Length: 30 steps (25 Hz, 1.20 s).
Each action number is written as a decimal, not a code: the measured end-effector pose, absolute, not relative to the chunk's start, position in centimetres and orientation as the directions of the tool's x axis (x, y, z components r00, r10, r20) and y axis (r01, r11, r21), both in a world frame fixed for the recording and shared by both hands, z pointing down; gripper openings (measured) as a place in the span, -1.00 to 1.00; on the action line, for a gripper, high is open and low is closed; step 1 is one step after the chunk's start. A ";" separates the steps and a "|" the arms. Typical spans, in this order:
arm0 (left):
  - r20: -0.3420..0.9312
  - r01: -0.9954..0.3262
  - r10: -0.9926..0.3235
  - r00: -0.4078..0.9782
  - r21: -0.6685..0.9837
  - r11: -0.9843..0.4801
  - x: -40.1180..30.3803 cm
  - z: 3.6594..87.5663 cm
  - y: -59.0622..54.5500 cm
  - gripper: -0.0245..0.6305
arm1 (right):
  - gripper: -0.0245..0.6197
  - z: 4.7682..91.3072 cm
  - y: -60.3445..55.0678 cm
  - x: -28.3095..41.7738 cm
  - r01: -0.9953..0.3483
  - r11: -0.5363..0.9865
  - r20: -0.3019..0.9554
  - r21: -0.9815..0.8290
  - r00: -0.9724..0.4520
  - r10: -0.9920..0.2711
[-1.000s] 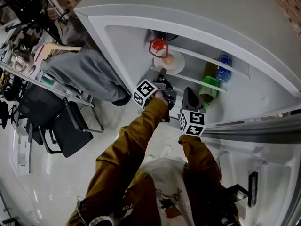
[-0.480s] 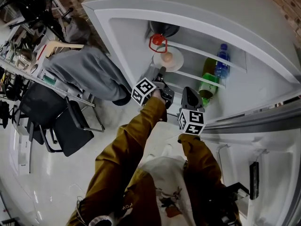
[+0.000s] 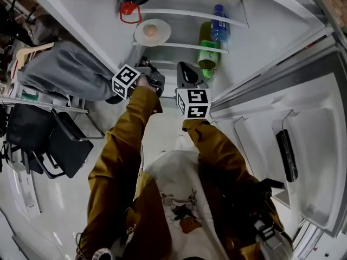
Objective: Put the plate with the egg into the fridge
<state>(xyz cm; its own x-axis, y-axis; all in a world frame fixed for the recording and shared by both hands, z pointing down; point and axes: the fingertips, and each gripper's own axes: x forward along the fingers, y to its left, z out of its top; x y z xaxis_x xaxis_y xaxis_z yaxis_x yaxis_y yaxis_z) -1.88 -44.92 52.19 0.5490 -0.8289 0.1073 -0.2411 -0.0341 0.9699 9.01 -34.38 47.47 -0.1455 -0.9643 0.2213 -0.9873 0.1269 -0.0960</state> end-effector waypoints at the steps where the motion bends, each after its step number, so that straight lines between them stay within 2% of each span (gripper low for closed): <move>1: 0.112 -0.253 -0.826 0.552 0.967 -0.037 -1.8 52.0 -44.5 -0.34 | -0.90 47.3 -34.1 9.0 -0.987 0.128 0.219 -0.095 -0.146 -0.965; 7: 0.131 -0.346 -0.818 0.561 0.934 -0.088 -2.6 50.7 -41.6 -0.36 | -0.90 46.5 -32.6 8.8 -0.986 0.136 0.208 -0.094 -0.153 -0.966; 12: 0.120 -0.484 -0.816 0.565 0.849 -0.211 -3.0 47.8 -37.6 -0.87 | -0.90 46.2 -30.8 8.7 -0.985 0.142 0.199 -0.099 -0.159 -0.967; 13: 0.120 -0.509 -0.816 0.565 0.830 -0.230 -3.1 47.4 -36.6 -0.90 | -0.90 46.3 -30.4 8.7 -0.984 0.144 0.198 -0.103 -0.163 -0.967; 20: 0.082 -0.586 -0.805 0.587 0.730 -0.352 -2.8 44.0 -31.1 -0.90 | -0.90 45.4 -27.9 8.1 -0.979 0.158 0.180 -0.130 -0.180 -0.967; 30: 0.049 -0.681 -0.751 0.658 0.464 -0.566 -1.6 40.1 -24.2 -0.90 | -0.90 43.0 -23.7 8.0 -0.968 0.208 0.156 -0.140 -0.229 -0.961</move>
